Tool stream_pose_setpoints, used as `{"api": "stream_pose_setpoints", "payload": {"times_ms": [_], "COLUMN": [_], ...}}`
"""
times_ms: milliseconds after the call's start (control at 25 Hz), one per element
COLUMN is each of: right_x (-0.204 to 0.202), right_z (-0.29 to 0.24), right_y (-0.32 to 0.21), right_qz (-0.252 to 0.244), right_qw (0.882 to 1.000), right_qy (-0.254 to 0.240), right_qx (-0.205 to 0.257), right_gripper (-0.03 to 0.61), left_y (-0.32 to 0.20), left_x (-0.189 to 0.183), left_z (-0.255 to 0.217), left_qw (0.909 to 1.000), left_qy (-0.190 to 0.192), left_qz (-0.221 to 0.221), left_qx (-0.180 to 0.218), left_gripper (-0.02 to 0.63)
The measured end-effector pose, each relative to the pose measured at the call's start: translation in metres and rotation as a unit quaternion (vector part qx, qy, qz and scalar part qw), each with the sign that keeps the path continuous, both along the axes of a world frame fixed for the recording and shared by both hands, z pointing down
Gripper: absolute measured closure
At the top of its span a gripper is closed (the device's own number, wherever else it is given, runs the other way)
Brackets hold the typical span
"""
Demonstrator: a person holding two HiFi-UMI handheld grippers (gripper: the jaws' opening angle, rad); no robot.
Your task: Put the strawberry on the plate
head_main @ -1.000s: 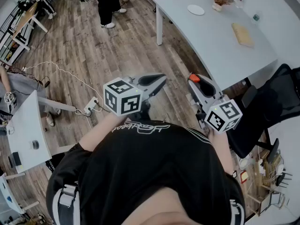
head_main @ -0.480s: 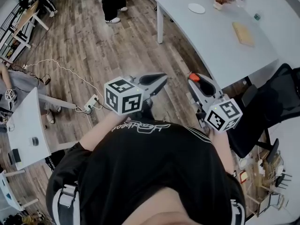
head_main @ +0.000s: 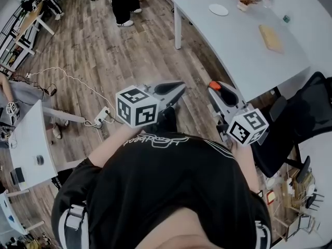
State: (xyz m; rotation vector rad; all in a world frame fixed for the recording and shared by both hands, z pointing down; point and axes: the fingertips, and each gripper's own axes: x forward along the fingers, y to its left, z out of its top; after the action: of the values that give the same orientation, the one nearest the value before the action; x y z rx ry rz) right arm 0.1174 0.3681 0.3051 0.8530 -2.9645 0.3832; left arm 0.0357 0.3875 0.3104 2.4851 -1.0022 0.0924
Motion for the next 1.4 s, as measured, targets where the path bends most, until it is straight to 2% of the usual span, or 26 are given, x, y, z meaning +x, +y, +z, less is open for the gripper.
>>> {"api": "stream_pose_setpoints", "payload": {"times_ms": [240, 480, 720, 1160, 1400], "right_x": [-0.014, -0.035, -0.060, -0.096, -0.103], "right_z": [0.007, 0.013, 0.012, -0.001, -0.001], "right_y": [-0.040, -0.102, -0.186, -0.360, -0.425], "right_qz": [0.004, 0.010, 0.030, 0.089, 0.130], "right_qw": [1.000, 1.000, 0.999, 0.995, 0.990], "right_qy": [0.001, 0.008, 0.002, 0.027, 0.035], "right_qx": [-0.005, -0.013, -0.028, -0.028, -0.027], "right_gripper": [0.451, 0.451, 0.451, 0.451, 0.451], "left_y": [-0.038, -0.104, -0.192, -0.385, -0.452], "left_x": [-0.016, -0.038, -0.062, -0.108, -0.117], "left_z": [0.008, 0.011, 0.007, -0.005, -0.004], "left_qw": [0.9999, 0.9999, 0.9996, 0.9975, 0.9945], "left_qy": [0.007, 0.015, 0.012, 0.011, 0.012], "left_qz": [-0.002, 0.000, 0.016, 0.064, 0.101], "left_qx": [-0.007, -0.009, -0.020, -0.029, -0.026], "left_gripper": [0.607, 0.607, 0.607, 0.607, 0.607]}}
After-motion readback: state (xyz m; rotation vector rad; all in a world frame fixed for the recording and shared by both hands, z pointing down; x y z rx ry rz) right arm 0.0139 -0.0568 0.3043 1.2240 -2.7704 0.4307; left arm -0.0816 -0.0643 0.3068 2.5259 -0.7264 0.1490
